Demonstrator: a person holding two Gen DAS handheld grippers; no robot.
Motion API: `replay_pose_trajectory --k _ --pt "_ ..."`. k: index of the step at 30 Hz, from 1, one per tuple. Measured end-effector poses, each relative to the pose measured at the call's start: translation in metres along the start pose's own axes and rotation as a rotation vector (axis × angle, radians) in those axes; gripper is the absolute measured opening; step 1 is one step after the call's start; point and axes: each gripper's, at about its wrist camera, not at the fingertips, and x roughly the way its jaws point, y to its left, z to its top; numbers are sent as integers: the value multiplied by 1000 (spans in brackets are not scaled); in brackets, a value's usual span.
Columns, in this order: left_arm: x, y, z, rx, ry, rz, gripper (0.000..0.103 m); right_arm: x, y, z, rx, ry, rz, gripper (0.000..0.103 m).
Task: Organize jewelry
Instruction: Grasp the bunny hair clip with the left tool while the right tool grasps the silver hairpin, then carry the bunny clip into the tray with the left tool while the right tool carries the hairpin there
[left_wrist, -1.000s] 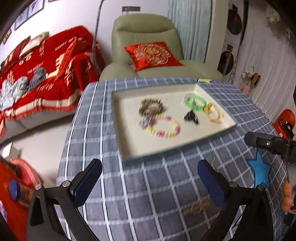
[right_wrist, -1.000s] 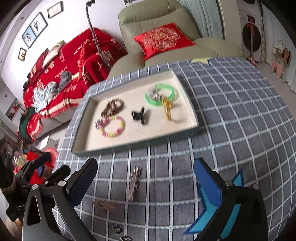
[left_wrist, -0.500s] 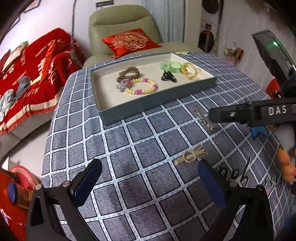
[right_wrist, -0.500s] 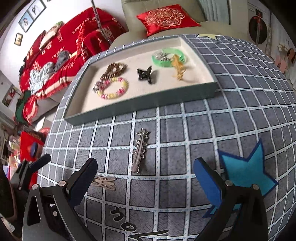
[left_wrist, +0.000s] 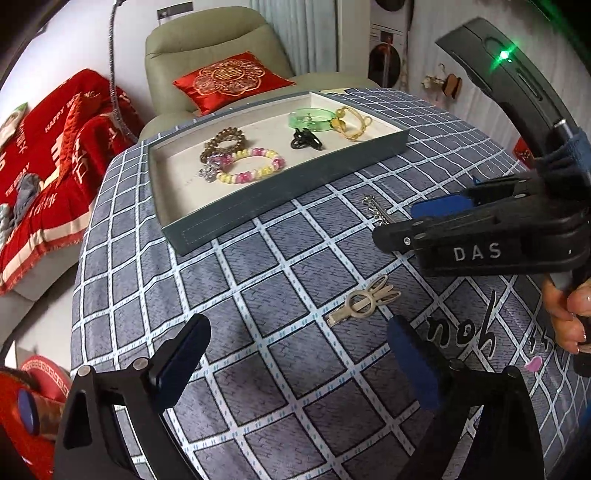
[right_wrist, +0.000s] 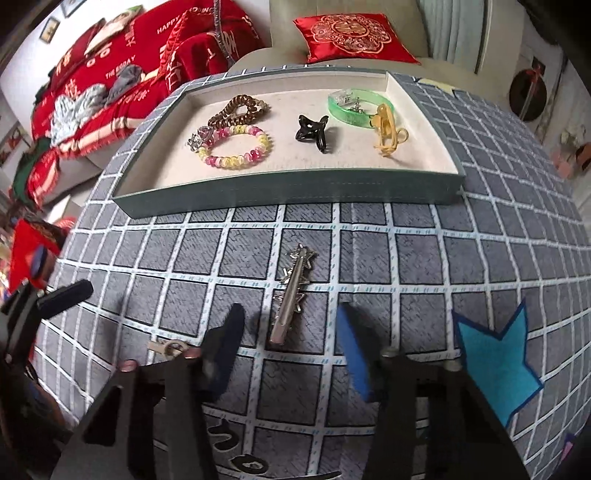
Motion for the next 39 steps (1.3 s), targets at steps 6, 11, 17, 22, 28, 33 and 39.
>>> replay_pose_trajectory --k 6,11,17,22,28,33,39 --pt "6 -13 7 70 2 -32 94 -1 -5 -1 -11 -8 -19 17" --pt "14 -22 10 124 26 -58 82 -1 -9 -2 -9 -8 -6 15" --pt "16 -26 11 146 35 -113 61 -1 -10 -1 -8 -7 5 15" --pt "14 -28 11 143 35 -132 34 -1 -10 -1 -8 -8 4 15" --pt "9 -15 10 35 26 -128 34 -4 -9 -3 -1 -21 25 12" --pt "3 -6 9 -30 12 -128 34 -11 -9 -4 13 -39 61 12" --pt "-4 -1 9 -93 -4 -113 34 -20 -15 -4 50 -51 109 12"
